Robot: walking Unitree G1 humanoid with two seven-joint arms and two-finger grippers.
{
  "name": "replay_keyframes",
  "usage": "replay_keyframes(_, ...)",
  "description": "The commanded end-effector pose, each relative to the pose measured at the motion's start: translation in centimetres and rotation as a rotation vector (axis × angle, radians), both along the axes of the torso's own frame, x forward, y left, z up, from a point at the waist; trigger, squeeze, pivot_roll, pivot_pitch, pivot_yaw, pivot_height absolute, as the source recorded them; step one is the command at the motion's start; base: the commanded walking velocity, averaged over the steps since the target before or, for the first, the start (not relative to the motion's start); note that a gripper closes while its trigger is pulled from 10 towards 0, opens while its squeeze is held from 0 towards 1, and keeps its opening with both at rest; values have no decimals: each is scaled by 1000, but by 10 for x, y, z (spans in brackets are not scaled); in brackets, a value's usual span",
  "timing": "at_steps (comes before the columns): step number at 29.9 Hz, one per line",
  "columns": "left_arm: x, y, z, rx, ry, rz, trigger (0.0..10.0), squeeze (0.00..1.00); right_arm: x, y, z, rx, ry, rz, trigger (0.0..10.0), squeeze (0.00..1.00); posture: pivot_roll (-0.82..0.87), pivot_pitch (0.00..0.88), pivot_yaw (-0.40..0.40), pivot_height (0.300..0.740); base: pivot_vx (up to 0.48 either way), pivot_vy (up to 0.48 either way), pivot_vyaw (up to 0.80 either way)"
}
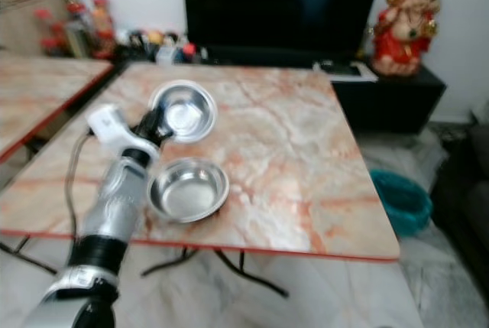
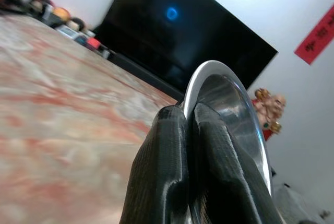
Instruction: Setting the table
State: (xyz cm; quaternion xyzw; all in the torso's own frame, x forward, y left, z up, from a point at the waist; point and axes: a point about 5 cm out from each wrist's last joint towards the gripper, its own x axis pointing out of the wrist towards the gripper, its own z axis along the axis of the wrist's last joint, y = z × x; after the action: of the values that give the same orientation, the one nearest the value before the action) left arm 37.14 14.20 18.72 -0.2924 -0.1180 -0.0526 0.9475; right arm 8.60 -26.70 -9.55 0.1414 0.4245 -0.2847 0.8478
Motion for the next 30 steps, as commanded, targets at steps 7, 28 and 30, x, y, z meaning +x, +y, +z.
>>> replay_keyframes(7,-7,-14,6,-76,1,-89,10000,0,-4,-6,1,-17,5,-6,10000,0,3,27,-25,740,0,0,0)
replay_keyframes(28,-19,-5,-1,-144,383,-133,10000,0,-5,-6,1,-16,15,4,10000,0,1,36,-26,740,0,0,0)
replay_keyframes(30,-24,-3,5,-95,390,-125,10000,0,-5,-7,1,-17,17,4,10000,0,9,37,-28,740,0,0,0)
